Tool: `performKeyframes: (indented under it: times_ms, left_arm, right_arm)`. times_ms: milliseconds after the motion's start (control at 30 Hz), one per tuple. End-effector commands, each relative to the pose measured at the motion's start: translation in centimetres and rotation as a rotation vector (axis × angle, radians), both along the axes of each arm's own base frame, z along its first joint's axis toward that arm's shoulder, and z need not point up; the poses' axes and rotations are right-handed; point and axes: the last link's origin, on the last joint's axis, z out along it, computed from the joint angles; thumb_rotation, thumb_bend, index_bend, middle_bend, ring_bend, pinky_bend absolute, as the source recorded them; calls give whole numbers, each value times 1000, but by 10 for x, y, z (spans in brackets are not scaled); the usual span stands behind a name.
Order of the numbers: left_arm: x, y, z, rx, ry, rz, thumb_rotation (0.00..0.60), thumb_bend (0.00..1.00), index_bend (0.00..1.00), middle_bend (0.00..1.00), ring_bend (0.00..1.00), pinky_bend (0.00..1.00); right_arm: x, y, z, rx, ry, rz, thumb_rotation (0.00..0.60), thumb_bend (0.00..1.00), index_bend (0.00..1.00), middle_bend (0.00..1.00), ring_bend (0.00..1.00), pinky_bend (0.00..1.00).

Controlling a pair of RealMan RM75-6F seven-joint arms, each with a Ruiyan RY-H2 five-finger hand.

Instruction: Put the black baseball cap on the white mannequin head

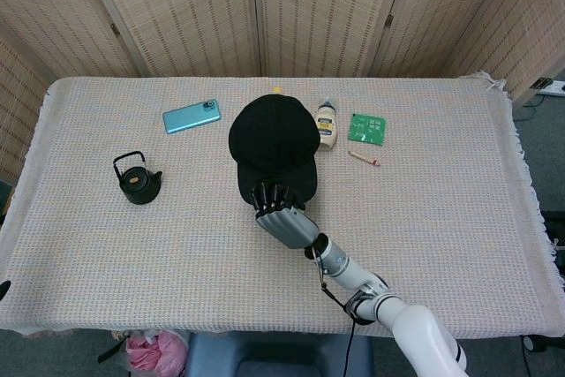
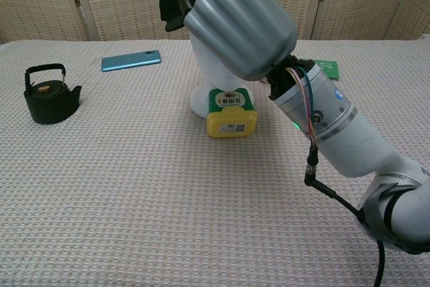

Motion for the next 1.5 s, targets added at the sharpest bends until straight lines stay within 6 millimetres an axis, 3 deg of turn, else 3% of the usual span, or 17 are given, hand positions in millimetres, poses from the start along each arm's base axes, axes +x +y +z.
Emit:
performKeyframes:
  times_ms: [33, 100, 167, 233, 367, 500, 700, 867, 1000, 1100, 1333, 1500]
  left_arm:
    - [0, 0, 0, 0, -1, 3, 600, 246, 70, 0, 0, 163]
    - [0, 0, 0, 0, -2, 6, 600, 246, 87, 0, 0, 163]
    - [0, 0, 0, 0, -1, 6, 600, 246, 100, 0, 0, 163]
    - [1, 0, -1, -2, 1, 2, 600, 246, 104, 0, 0, 163]
    - [0, 0, 0, -3, -1, 5, 600, 246, 106, 0, 0, 163]
    - [0, 0, 1, 1, -3, 6, 600, 246, 109, 0, 0, 163]
    - [-1, 0, 0, 1, 2, 8, 600, 246, 109, 0, 0, 163]
    - [2, 2, -6, -3, 30, 10, 600, 246, 109, 0, 0, 163]
    - [9, 5, -11, -2, 41, 4, 600, 246, 109, 0, 0, 163]
    - [17, 6, -15, 5, 40, -16, 600, 246, 109, 0, 0, 163]
    - [23, 12, -29, -1, 17, -15, 600, 246, 109, 0, 0, 163]
    - [23, 12, -37, -32, 49, -38, 600, 246, 101, 0, 0, 163]
  right_arm:
    - [-5, 1, -3, 15, -4, -43, 600, 561, 644, 564, 727, 913]
    - [-10, 1, -6, 29, -12, -92, 600, 459, 338, 408, 601, 780]
    - [-13, 3, -9, 46, -22, -135, 600, 392, 113, 255, 474, 674]
    - [-16, 5, -11, 68, -26, -175, 600, 327, 12, 129, 373, 610]
    - [-18, 11, -14, 127, -27, -220, 600, 203, 0, 6, 280, 533]
    - [-22, 24, -9, 170, -55, -217, 600, 159, 0, 0, 249, 518]
    - [-50, 61, 29, 265, -203, -252, 600, 159, 0, 0, 233, 514]
    - [-92, 94, 81, 371, -332, -392, 600, 167, 0, 0, 189, 429]
    - [-142, 103, 125, 361, -402, -611, 600, 170, 0, 0, 122, 285]
    - [-178, 106, 151, 440, -534, -757, 600, 176, 0, 0, 93, 262]
    - [-247, 121, 180, 528, -665, -863, 600, 172, 0, 0, 69, 207]
    - [-271, 146, 195, 546, -731, -837, 600, 163, 0, 0, 6, 155]
